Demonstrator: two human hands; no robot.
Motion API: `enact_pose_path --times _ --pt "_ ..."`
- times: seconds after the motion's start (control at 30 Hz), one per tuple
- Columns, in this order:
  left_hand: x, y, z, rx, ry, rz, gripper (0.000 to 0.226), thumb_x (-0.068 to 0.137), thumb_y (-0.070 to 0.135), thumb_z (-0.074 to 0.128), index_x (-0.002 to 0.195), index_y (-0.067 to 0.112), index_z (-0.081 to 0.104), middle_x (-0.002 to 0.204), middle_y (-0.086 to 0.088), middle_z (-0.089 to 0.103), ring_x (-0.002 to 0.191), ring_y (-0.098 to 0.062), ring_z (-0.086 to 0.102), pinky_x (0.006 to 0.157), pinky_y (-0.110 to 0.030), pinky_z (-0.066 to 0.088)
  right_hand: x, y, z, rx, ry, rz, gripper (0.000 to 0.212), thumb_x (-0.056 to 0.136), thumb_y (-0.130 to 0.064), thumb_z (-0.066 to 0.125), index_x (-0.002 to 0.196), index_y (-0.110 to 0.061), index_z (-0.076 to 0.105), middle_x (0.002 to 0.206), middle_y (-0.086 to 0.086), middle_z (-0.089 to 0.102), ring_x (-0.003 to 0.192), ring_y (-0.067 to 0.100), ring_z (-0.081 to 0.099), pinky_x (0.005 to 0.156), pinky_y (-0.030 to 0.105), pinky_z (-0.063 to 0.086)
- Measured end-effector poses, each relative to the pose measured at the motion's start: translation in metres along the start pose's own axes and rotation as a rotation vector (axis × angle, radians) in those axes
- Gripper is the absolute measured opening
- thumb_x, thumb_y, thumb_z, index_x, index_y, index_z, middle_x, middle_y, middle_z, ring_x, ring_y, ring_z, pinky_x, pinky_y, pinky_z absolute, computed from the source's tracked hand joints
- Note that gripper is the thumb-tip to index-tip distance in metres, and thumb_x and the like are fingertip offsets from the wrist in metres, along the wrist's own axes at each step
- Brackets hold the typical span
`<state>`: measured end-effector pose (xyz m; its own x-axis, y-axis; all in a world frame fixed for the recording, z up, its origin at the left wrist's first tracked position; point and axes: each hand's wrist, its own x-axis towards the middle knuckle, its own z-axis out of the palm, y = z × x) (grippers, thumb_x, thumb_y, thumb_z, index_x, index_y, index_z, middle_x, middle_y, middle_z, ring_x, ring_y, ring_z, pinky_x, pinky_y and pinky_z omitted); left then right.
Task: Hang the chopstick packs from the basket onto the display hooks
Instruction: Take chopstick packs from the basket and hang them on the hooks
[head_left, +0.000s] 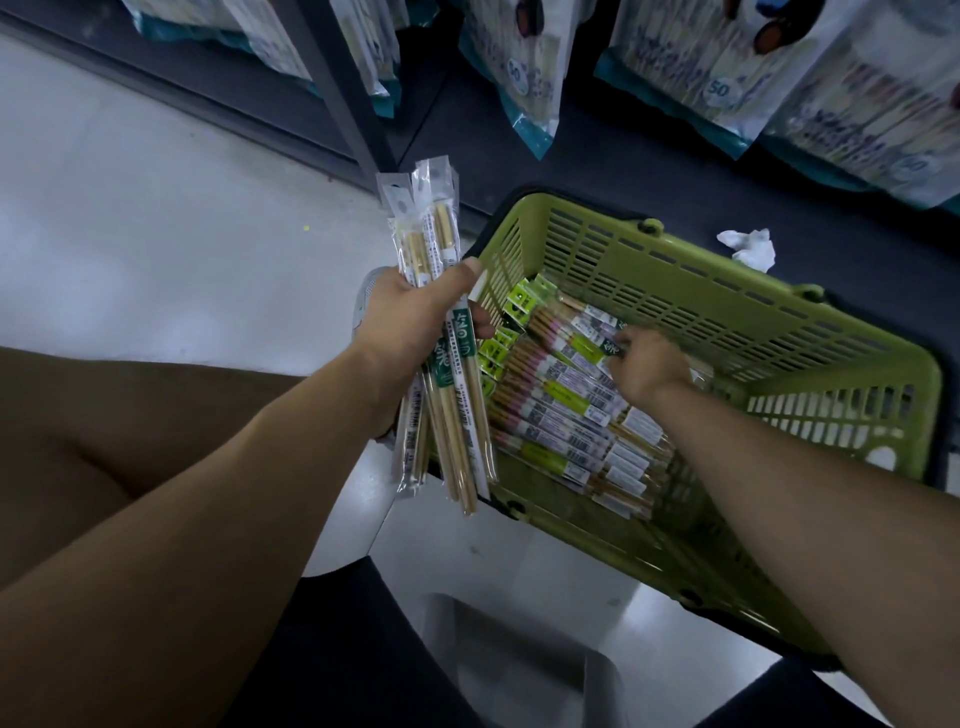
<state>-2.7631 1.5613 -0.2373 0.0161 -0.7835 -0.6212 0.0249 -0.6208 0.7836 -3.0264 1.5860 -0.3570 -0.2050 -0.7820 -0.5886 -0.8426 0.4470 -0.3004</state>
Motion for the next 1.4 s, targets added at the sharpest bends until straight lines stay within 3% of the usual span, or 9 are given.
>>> enact_pose_path --times 0.2,0.37,0.57,0.7,0.93,1.17,1.3,1.4 --pt "0.002 0.002 0.004 0.030 -0.014 0.017 0.046 0.085 0.044 0.079 0.110 0.009 0.062 0.080 -0.016 0.077 0.073 -0.031 0.078 0.064 -0.036 0.059 0.002 0.006 0.003 -0.040 -0.024 -0.038 0.030 0.101 -0.024 0.060 0.128 -0.014 0.064 0.130 0.017 0.064 0.116 0.038 0.059 0.087 0.040 0.054" --pt "0.004 0.001 0.004 0.028 -0.006 0.023 0.044 0.086 0.044 0.079 0.110 0.011 0.062 0.079 -0.014 0.077 0.076 -0.033 0.078 0.067 -0.038 0.060 0.001 0.011 0.001 -0.206 0.139 -0.130 0.032 0.099 -0.019 0.052 0.127 -0.010 0.062 0.129 0.016 0.056 0.121 0.035 0.045 0.087 0.039 0.044" --pt "0.005 0.001 0.004 0.037 -0.010 0.029 0.045 0.086 0.044 0.079 0.111 0.010 0.062 0.079 -0.014 0.077 0.076 -0.032 0.078 0.069 -0.038 0.060 0.008 0.009 0.002 -0.255 0.088 -0.104 0.031 0.102 -0.018 0.047 0.128 -0.005 0.057 0.133 0.019 0.054 0.120 0.038 0.050 0.091 0.039 0.044" --pt "0.004 0.002 0.006 0.046 -0.012 0.036 0.042 0.087 0.043 0.078 0.110 0.011 0.061 0.078 -0.013 0.076 0.074 -0.031 0.077 0.069 -0.038 0.060 0.009 0.012 0.006 -0.186 0.050 -0.108 0.027 0.102 -0.020 0.054 0.125 -0.005 0.056 0.130 0.020 0.049 0.110 0.041 0.056 0.083 0.037 0.045" --pt "0.003 0.004 0.006 0.052 -0.016 0.045 0.040 0.088 0.041 0.077 0.108 0.009 0.063 0.077 -0.013 0.076 0.073 -0.031 0.077 0.066 -0.035 0.059 0.008 0.015 0.003 -0.146 0.109 -0.087 0.033 0.099 -0.018 0.062 0.131 -0.015 0.058 0.117 0.017 0.069 0.104 0.038 0.064 0.074 0.037 0.051" --pt "0.002 0.003 0.004 0.011 -0.018 0.016 0.045 0.085 0.042 0.080 0.108 0.010 0.060 0.074 -0.011 0.072 0.067 -0.027 0.072 0.066 -0.037 0.059 -0.013 0.011 -0.018 0.056 0.076 -0.084 0.038 0.099 -0.020 0.061 0.136 -0.014 0.058 0.131 0.013 0.065 0.115 0.034 0.062 0.092 0.040 0.053" --pt "0.000 0.005 0.005 -0.041 0.002 0.004 0.047 0.081 0.043 0.081 0.106 0.010 0.061 0.070 -0.005 0.067 0.061 -0.022 0.067 0.065 -0.035 0.056 -0.036 -0.006 -0.038 0.201 0.079 -0.152 0.024 0.097 -0.021 0.064 0.122 -0.019 0.063 0.119 0.003 0.070 0.100 0.025 0.069 0.083 0.036 0.055" --pt "-0.005 0.013 0.012 -0.003 -0.005 0.021 0.079 0.075 0.056 0.081 0.127 0.001 0.058 0.075 -0.005 0.071 0.076 -0.027 0.066 0.079 -0.047 0.054 -0.060 -0.041 -0.059 0.514 0.099 -0.207 0.015 0.094 -0.018 0.070 0.095 -0.033 0.065 0.091 -0.011 0.073 0.077 0.010 0.072 0.061 0.020 0.056"
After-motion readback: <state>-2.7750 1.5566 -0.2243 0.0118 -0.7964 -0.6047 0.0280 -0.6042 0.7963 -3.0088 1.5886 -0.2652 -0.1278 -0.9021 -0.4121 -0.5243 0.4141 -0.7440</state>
